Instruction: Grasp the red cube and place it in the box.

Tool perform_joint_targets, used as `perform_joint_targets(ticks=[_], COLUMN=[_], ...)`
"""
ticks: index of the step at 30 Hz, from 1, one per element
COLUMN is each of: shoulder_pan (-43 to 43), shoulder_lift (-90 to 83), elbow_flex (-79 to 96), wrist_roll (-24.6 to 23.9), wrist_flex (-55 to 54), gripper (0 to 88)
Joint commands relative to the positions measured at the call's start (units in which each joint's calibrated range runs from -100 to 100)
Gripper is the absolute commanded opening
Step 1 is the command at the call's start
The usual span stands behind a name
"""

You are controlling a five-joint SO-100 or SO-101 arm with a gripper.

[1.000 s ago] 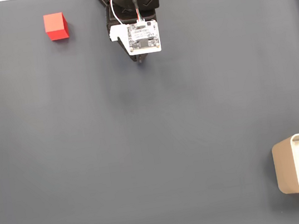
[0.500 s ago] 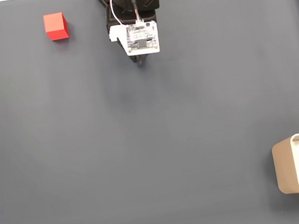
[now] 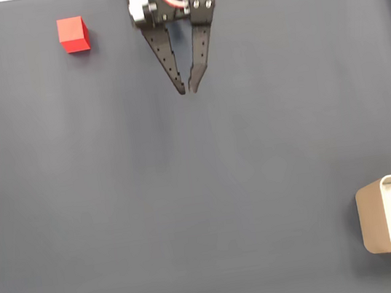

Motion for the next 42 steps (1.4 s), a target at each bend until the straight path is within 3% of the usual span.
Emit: perform_joint_targets(ticks=[1, 7, 22, 42], shoulder_pan=[0.3, 0.4, 3.4, 25.1], shoulder_lift=[6.2, 11.8, 15.1, 16.1], elbow_flex=[-13.8, -23.5, -26.9, -29.8], wrist_roll=[-0.3, 0.5, 0.9, -0.8], wrist_flex=[3.3, 11.5, 16.4, 23.8], gripper=[0.0, 0.0, 0.0, 0.0])
